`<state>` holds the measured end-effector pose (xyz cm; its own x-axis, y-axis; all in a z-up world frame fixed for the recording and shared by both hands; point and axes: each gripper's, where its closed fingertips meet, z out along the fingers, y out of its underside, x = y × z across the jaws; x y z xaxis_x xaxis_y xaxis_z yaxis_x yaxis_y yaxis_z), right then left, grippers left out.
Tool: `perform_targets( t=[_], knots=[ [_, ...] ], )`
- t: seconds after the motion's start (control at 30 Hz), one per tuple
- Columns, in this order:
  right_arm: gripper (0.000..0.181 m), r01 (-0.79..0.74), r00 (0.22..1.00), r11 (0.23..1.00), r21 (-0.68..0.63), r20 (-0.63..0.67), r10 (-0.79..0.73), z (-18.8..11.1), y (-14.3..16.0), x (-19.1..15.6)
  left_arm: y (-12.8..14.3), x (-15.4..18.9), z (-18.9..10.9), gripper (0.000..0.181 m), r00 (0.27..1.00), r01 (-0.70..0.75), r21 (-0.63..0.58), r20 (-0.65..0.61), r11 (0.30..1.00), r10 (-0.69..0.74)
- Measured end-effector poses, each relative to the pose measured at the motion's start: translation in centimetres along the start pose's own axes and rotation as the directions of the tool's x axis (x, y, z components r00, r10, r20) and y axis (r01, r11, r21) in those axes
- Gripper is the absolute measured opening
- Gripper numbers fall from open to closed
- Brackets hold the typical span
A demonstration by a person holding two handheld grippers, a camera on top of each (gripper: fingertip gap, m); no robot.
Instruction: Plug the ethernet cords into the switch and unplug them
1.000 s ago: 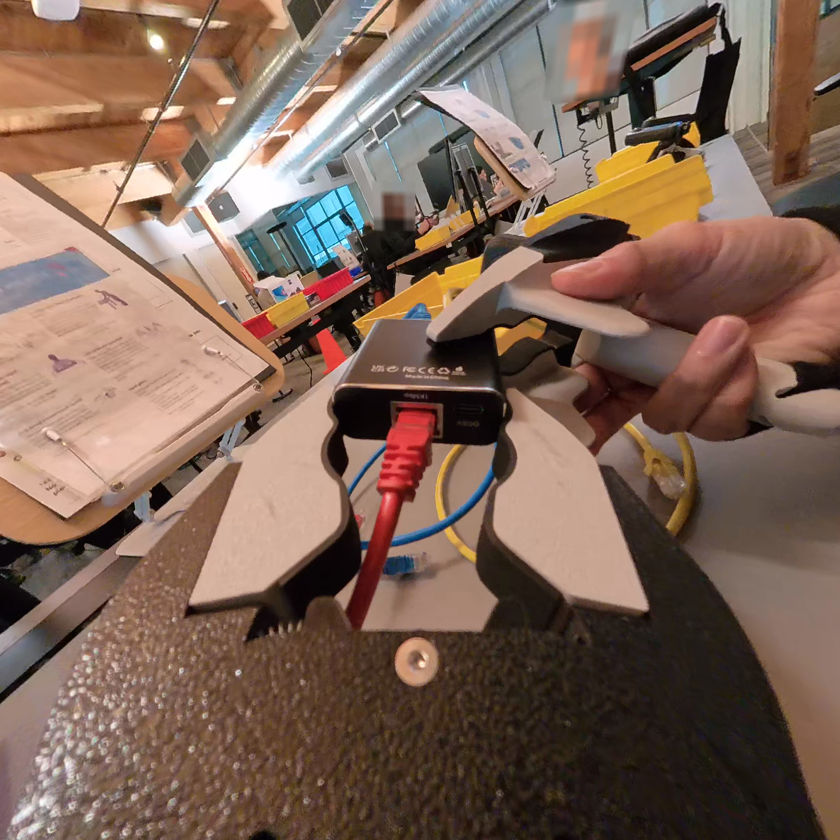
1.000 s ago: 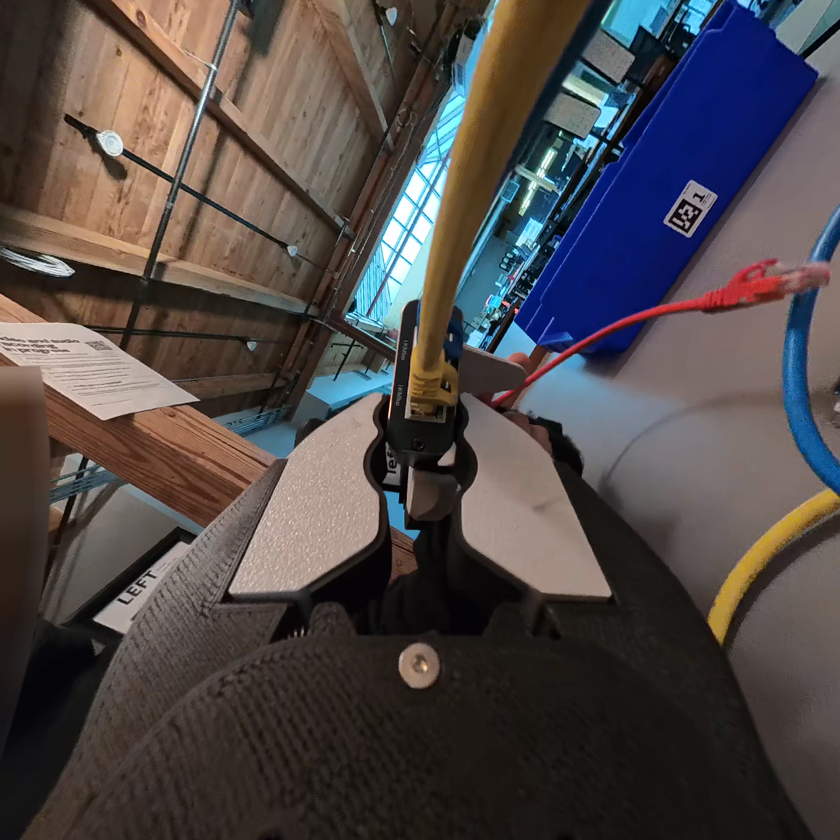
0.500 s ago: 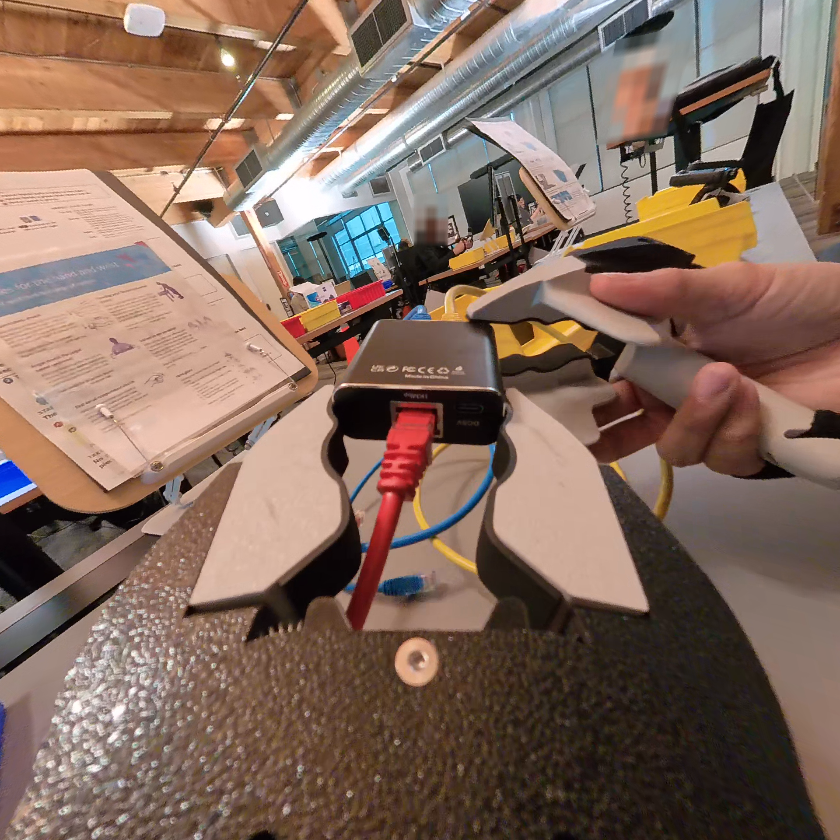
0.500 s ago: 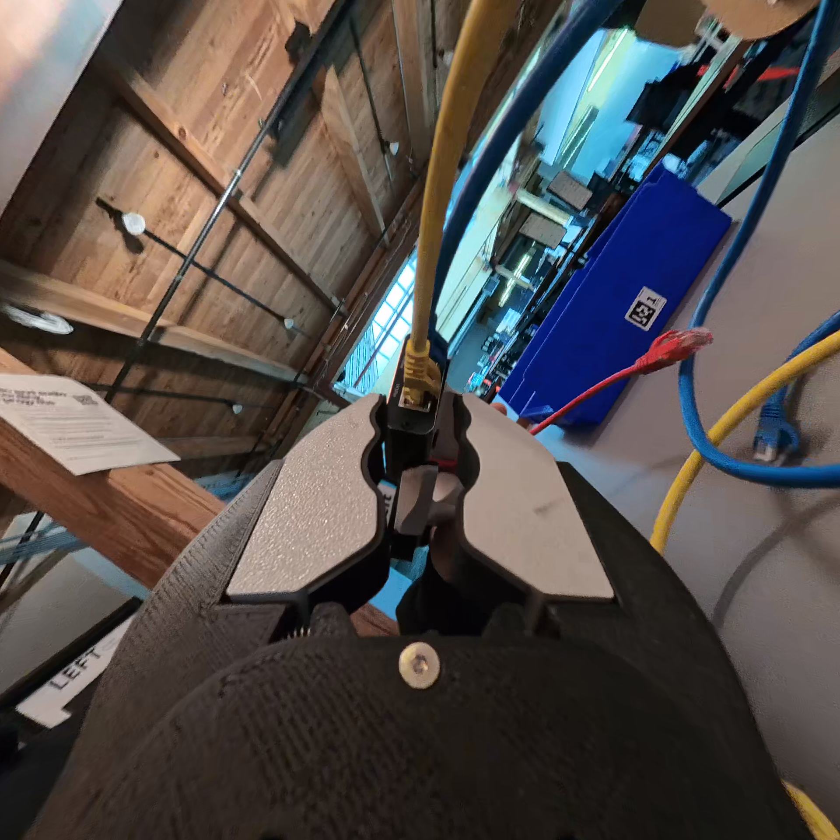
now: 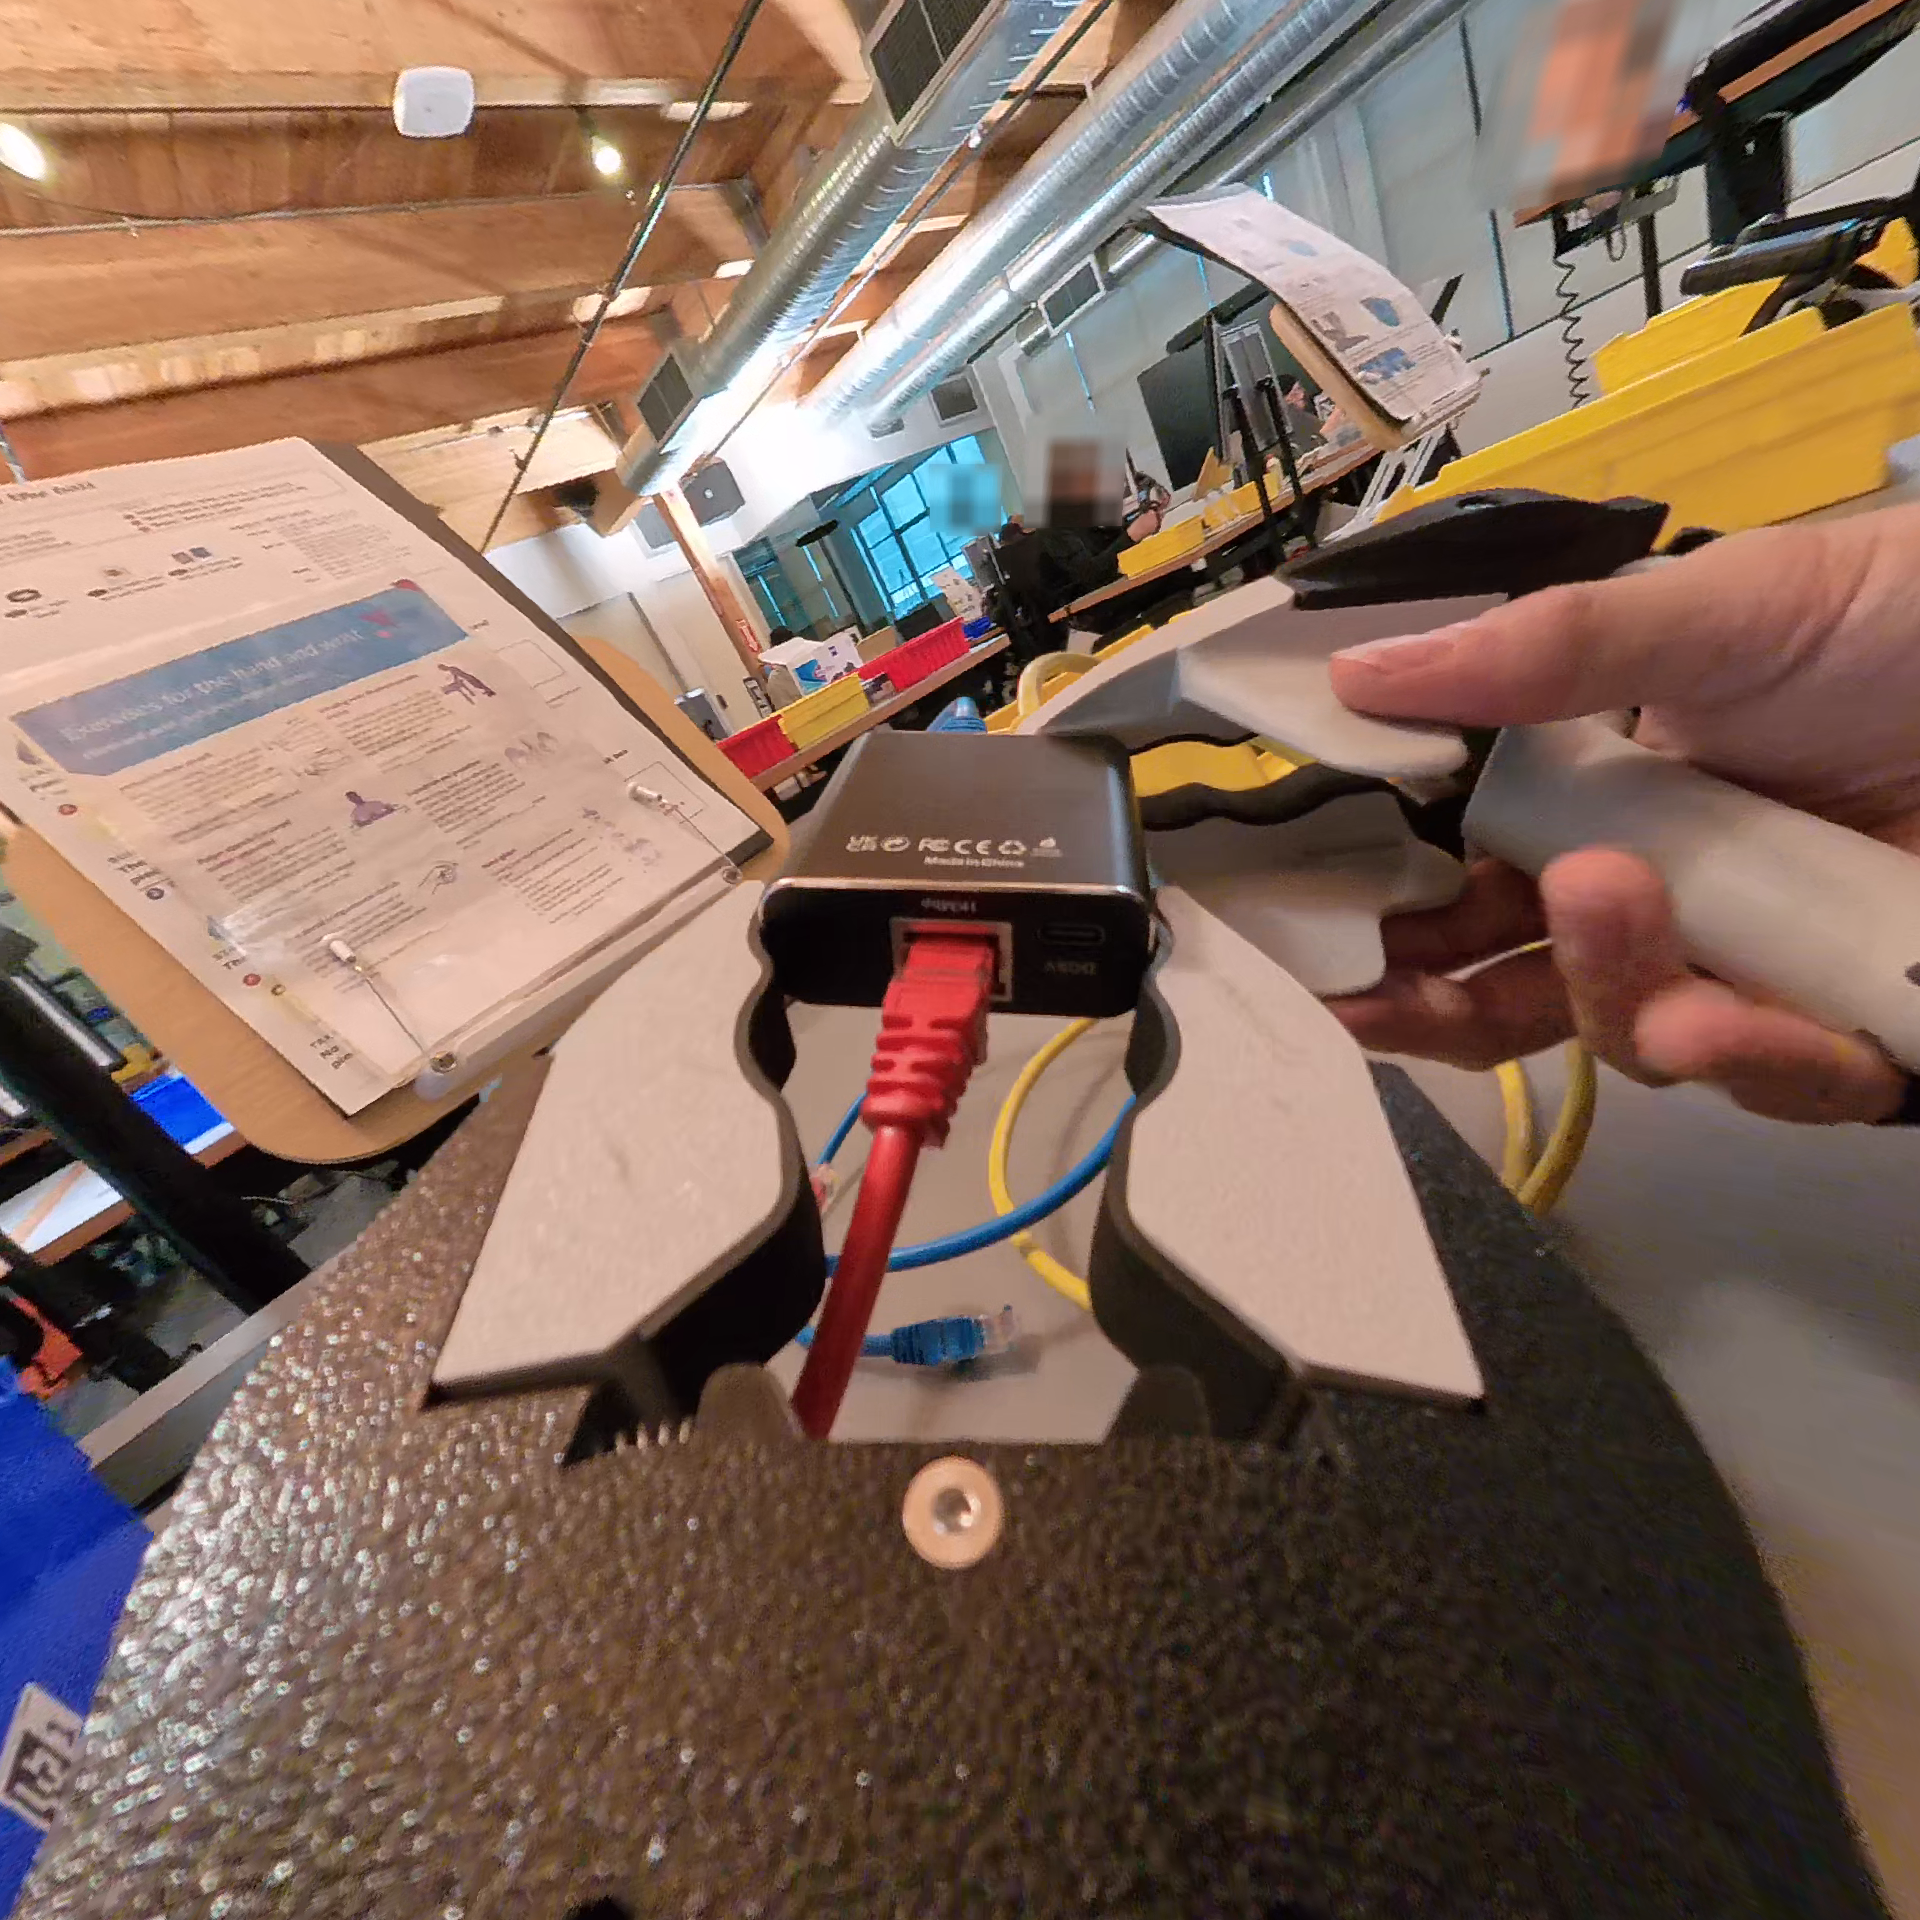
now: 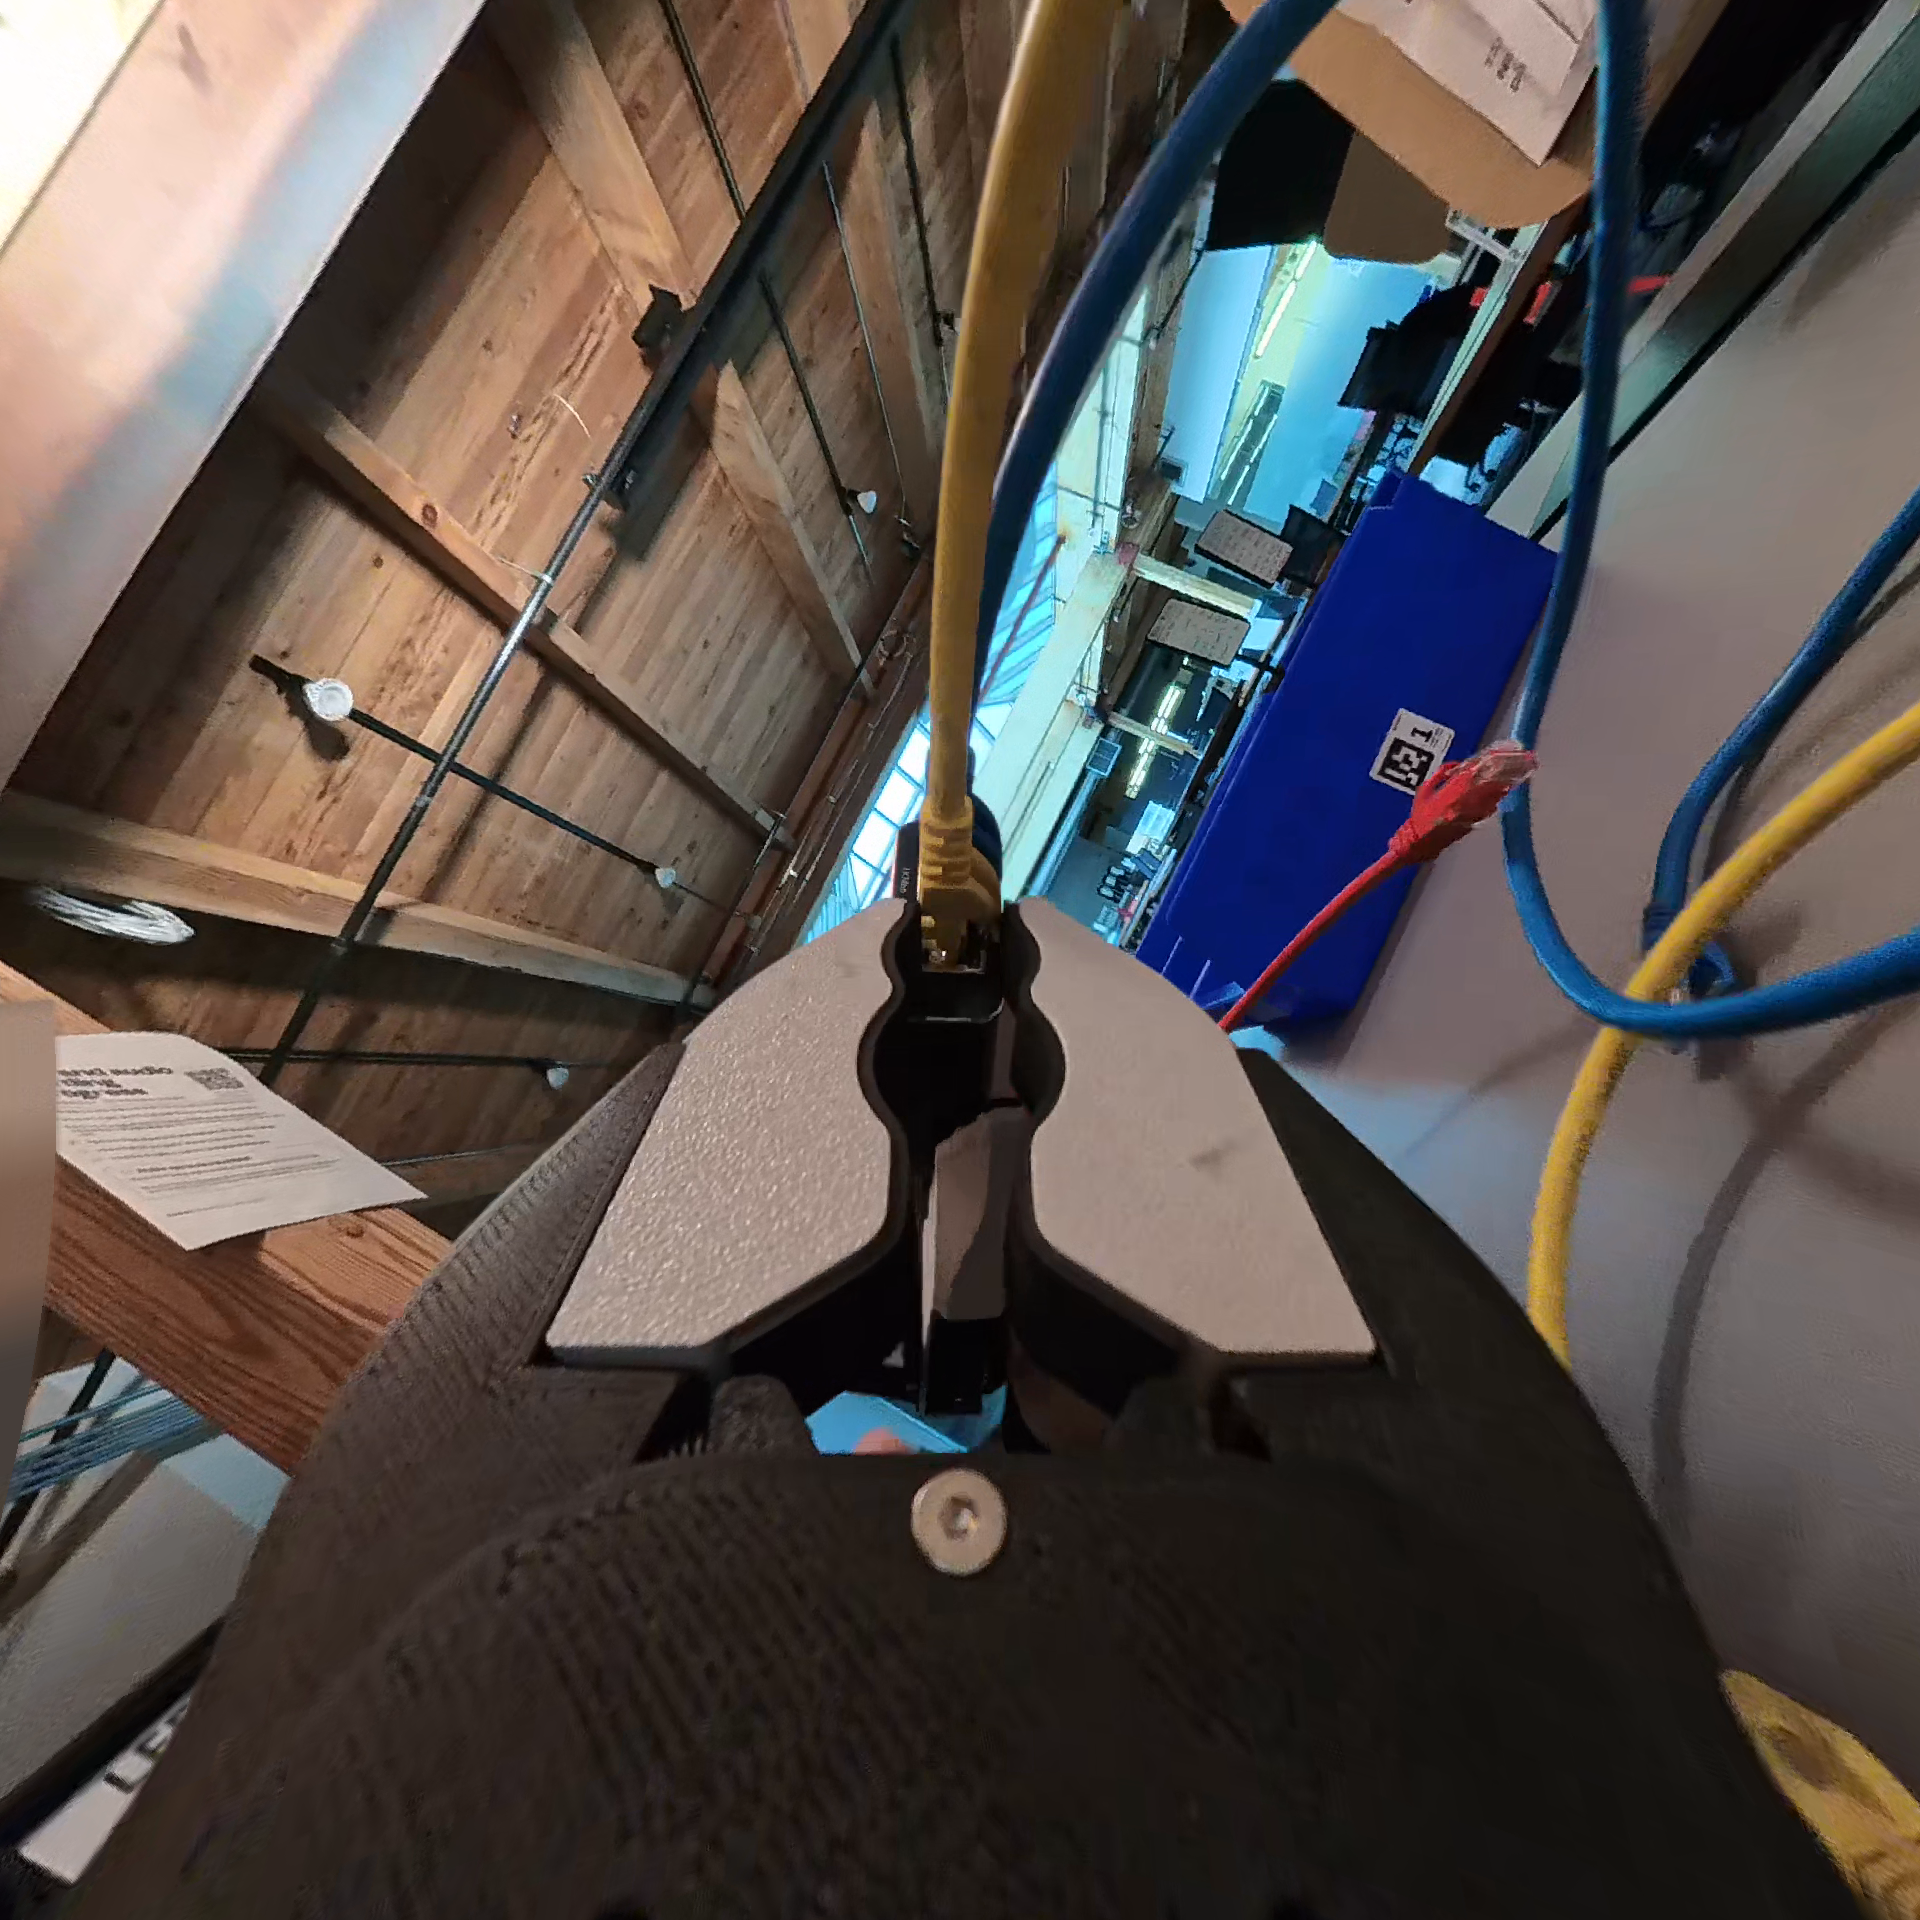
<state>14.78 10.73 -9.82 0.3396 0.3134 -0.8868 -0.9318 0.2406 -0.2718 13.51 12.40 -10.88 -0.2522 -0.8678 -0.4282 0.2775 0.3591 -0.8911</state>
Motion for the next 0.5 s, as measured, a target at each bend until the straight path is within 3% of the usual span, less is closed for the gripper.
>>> perform_targets(
  t=[0.23, 0.5],
  knots=[
    [0.014, -0.076, 0.996, 0.993, 0.088, 0.043, 0.072, -0.44, -0.53, 0.43, 0.35, 0.37, 0.41, 0.062, 0.999, -0.011, -0.016, 0.052, 1.000, 0.012],
    [0.014, -0.026, 0.999, 0.995, 0.094, 0.039, 0.022, -0.48, -0.57, 0.58, 0.68, 0.40, 0.55, 0.063, 0.997, 0.019, -0.017, 0.078, 1.000, -0.018]
  ],
)
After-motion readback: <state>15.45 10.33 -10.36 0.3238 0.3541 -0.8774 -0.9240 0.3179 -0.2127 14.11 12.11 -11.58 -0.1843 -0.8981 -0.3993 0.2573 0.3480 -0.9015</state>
